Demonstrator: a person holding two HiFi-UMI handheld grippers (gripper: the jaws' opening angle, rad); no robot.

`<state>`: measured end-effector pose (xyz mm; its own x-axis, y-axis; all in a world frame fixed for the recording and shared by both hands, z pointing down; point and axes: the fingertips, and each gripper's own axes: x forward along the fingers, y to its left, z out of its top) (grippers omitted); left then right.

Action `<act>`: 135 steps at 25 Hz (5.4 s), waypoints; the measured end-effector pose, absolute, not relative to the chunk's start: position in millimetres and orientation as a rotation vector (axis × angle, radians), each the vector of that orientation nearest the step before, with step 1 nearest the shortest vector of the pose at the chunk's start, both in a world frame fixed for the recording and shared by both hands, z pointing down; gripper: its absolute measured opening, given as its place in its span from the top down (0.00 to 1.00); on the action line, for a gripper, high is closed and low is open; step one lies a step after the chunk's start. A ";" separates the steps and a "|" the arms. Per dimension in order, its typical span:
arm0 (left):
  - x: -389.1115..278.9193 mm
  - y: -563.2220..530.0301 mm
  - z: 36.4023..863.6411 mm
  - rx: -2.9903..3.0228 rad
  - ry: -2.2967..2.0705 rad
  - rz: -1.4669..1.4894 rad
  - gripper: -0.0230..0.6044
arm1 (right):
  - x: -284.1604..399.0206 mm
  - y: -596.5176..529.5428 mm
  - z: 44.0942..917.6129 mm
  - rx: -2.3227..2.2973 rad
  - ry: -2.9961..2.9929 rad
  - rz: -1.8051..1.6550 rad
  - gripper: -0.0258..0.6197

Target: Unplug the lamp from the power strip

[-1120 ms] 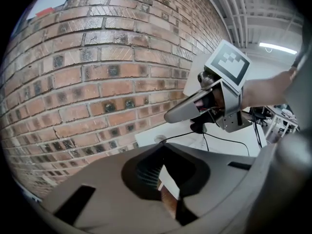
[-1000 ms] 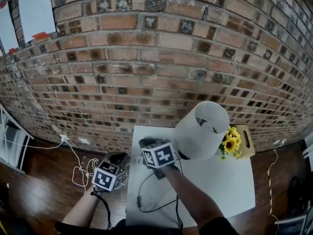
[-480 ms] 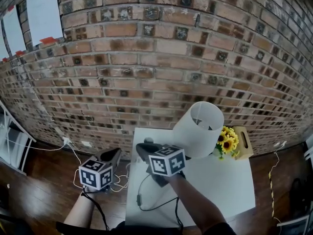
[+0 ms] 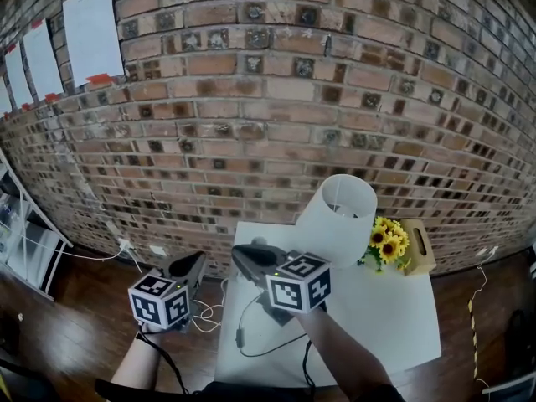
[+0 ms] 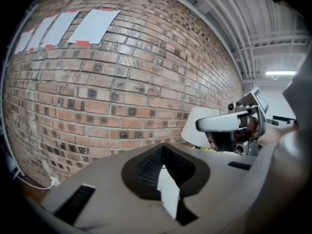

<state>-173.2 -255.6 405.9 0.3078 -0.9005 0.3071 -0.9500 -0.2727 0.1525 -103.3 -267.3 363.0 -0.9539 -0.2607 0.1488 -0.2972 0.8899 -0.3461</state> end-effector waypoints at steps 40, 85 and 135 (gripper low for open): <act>-193.3 -92.0 332.5 2.113 -2.152 0.274 0.95 | -118.1 -133.4 327.8 -0.070 -3.044 0.161 0.99; -192.6 63.0 316.3 2.087 -2.204 0.023 0.95 | -106.5 39.0 293.3 -0.135 -3.120 0.219 0.99; -138.2 209.2 336.0 1.901 -2.217 -0.038 0.95 | -65.1 171.6 318.4 -0.355 -3.023 0.344 0.99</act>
